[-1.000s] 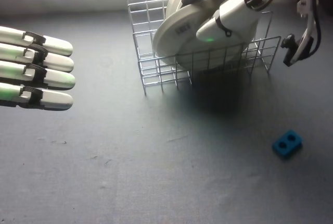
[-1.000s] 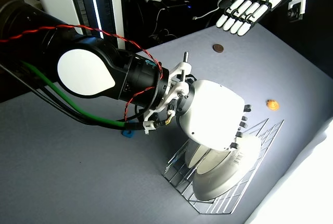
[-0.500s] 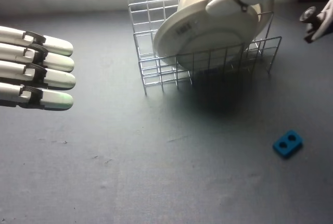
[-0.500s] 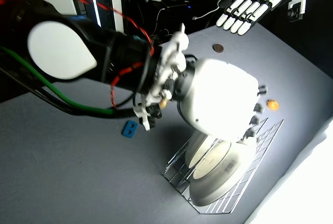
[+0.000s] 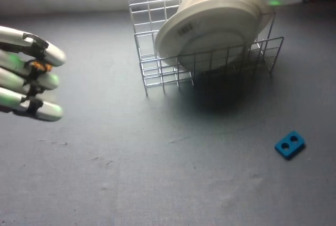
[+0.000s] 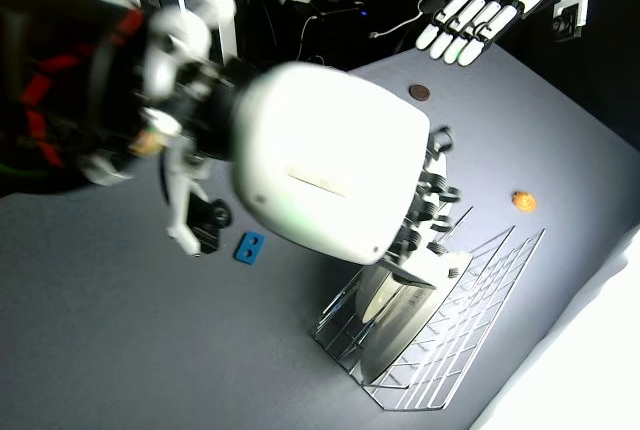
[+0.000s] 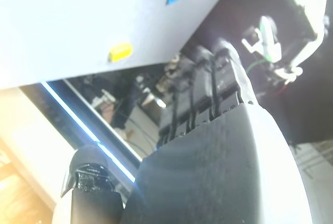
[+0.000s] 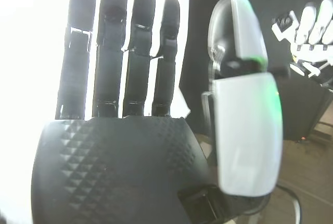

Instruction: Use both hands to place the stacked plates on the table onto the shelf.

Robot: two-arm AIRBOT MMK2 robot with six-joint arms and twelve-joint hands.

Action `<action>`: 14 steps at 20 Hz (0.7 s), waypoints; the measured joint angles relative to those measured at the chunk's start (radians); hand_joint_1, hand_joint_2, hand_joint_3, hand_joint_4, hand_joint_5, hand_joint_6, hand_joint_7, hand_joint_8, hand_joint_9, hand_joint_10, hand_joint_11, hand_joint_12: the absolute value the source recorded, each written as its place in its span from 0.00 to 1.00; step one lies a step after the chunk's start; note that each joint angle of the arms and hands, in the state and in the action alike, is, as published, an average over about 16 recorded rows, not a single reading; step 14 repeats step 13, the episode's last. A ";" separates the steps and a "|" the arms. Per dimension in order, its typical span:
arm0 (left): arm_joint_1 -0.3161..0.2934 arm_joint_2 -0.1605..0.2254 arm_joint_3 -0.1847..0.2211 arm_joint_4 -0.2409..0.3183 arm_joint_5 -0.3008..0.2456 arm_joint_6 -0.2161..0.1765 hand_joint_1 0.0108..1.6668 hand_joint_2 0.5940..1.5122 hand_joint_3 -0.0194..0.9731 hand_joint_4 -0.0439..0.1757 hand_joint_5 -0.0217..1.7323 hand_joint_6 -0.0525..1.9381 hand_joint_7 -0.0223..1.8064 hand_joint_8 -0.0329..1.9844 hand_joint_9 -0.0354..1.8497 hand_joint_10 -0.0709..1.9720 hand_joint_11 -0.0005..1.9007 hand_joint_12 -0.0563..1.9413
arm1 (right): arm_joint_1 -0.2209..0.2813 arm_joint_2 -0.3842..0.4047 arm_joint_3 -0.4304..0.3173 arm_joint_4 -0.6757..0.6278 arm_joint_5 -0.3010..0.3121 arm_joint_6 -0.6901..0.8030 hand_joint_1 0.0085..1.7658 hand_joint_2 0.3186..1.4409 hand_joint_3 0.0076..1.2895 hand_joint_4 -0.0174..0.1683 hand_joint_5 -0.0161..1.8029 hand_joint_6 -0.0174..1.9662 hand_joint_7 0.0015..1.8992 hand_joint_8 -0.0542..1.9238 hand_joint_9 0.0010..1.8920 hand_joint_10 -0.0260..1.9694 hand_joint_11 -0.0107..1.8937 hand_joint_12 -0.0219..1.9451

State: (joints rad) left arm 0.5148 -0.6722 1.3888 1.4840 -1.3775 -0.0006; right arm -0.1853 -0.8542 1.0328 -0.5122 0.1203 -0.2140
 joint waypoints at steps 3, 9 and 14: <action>0.000 0.001 -0.001 0.000 -0.001 -0.001 0.02 0.62 0.04 0.23 0.32 0.20 0.35 0.26 0.31 0.33 0.15 0.50 | 0.002 0.057 -0.037 0.000 -0.002 -0.027 0.46 0.63 0.00 0.08 0.56 0.24 0.57 0.26 0.57 0.25 0.38 0.66; 0.000 0.004 -0.002 0.002 -0.002 -0.002 0.11 0.67 0.04 0.26 0.56 0.48 0.59 0.55 0.55 0.62 0.39 0.81 | -0.001 0.121 -0.079 0.000 -0.001 -0.061 0.38 0.64 0.00 0.09 0.58 0.51 0.60 0.54 0.60 0.53 0.51 0.80; 0.000 0.005 -0.003 0.002 -0.003 -0.002 0.16 0.70 0.03 0.27 0.66 0.67 0.67 0.77 0.63 0.85 0.55 0.94 | -0.003 0.136 -0.087 0.000 -0.002 -0.067 0.34 0.64 0.00 0.09 0.57 0.71 0.59 0.74 0.60 0.74 0.58 0.90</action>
